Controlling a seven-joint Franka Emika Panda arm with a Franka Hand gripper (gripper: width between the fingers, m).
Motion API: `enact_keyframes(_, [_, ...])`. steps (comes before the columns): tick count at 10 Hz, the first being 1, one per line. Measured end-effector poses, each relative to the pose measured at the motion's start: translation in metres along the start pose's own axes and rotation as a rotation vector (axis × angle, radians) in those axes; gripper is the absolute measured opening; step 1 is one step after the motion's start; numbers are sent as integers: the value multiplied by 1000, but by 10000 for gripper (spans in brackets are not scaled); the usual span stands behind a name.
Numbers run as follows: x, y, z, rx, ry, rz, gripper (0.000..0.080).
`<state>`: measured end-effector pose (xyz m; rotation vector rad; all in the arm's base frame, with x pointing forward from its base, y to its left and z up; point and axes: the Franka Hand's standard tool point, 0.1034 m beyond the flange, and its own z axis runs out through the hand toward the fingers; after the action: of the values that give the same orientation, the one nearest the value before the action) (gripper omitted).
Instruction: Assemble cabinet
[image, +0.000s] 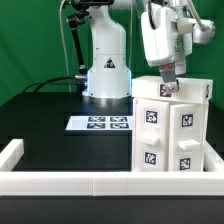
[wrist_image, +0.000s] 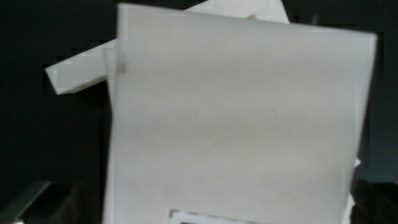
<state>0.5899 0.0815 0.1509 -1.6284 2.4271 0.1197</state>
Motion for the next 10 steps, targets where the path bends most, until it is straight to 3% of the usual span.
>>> enact_keyframes(3, [-6, 1, -14, -5, -20, -48, 797])
enact_keyframes(4, [-10, -1, -22, 4, -36, -52, 797])
enact_keyframes(7, [-11, -1, -22, 3, -46, -95, 797])
enact_keyframes(10, [-15, 0, -22, -42, -18, -393, 797])
